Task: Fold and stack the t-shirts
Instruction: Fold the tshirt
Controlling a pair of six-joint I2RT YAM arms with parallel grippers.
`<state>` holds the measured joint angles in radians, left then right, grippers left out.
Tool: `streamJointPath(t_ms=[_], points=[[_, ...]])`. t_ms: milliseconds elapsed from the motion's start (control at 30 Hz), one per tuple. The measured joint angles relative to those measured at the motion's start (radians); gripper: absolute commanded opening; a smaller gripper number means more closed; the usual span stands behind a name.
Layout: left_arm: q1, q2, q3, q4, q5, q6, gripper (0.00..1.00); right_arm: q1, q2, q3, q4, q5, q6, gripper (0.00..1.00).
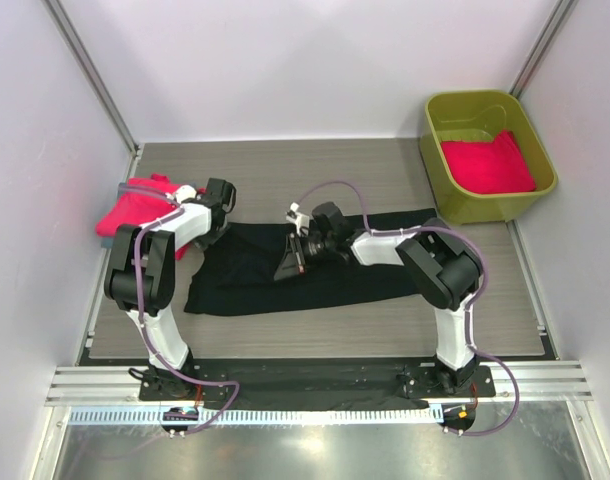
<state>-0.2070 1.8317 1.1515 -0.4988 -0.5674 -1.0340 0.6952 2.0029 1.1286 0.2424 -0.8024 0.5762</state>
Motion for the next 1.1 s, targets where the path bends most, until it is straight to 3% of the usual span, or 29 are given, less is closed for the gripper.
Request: streamJointPath(t_ms=[267, 300, 367, 633, 733, 1100], points=[[0.000, 0.000, 0.000, 0.000, 0.000, 0.013, 0.59, 0.029, -0.089, -0.160, 0.010, -0.016, -0.010, 0.41], [0.000, 0.000, 0.000, 0.000, -0.001, 0.016, 0.59, 0.032, -0.103, -0.170, -0.002, -0.018, -0.018, 0.53], [0.000, 0.000, 0.001, 0.000, -0.001, 0.021, 0.59, 0.036, -0.130, -0.176, -0.029, -0.016, -0.039, 0.58], [0.000, -0.006, 0.004, 0.000, -0.002, 0.030, 0.59, 0.037, -0.214, -0.119, -0.119, 0.047, -0.090, 0.61], [-0.001, -0.037, 0.000, 0.000, -0.004, 0.041, 0.61, 0.037, -0.199, -0.048, -0.117, 0.079, -0.070, 0.67], [-0.038, -0.270, -0.040, -0.025, 0.019, 0.016, 0.65, 0.037, 0.051, 0.131, 0.051, 0.093, 0.094, 0.67]])
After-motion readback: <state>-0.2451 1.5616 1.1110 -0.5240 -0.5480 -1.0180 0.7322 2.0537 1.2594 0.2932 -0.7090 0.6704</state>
